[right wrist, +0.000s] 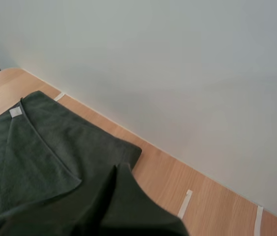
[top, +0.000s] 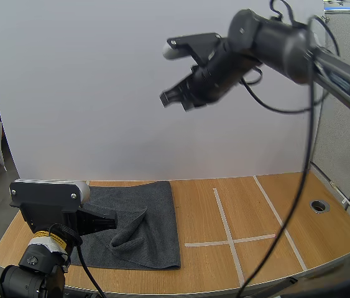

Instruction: Fold the towel

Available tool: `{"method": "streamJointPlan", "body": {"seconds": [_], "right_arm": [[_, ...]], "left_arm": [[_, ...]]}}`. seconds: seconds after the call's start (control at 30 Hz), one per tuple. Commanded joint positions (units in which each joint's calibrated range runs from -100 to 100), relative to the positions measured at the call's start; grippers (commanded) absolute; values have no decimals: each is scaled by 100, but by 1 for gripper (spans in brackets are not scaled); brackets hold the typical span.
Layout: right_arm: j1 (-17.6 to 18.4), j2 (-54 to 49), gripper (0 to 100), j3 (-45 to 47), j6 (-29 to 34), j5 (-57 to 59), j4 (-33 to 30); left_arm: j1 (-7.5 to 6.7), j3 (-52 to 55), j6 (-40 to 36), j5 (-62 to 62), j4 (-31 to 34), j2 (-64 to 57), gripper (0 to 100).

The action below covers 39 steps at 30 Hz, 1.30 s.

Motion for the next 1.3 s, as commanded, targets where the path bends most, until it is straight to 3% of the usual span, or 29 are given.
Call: {"method": "streamJointPlan", "body": {"seconds": [0.0,0.23,0.4,0.63,1.27], "right_arm": [[-21,-1169,0,1351,1,-64,-196],[-21,-2473,0,2214,-76,107,-421],[-21,-3578,0,2339,-405,570,-408],[-21,-4085,0,2339,-365,1796,-285],[-21,-5251,0,2339,-210,2262,-539]], "left_arm": [[3,-42,-8,-52,-63,-27,0],[3,-42,-8,-52,-63,-27,0],[3,-42,-8,-52,-63,-27,0],[3,-42,-8,-52,-63,-27,0],[3,-47,-8,-262,-34,-27,0]]}}
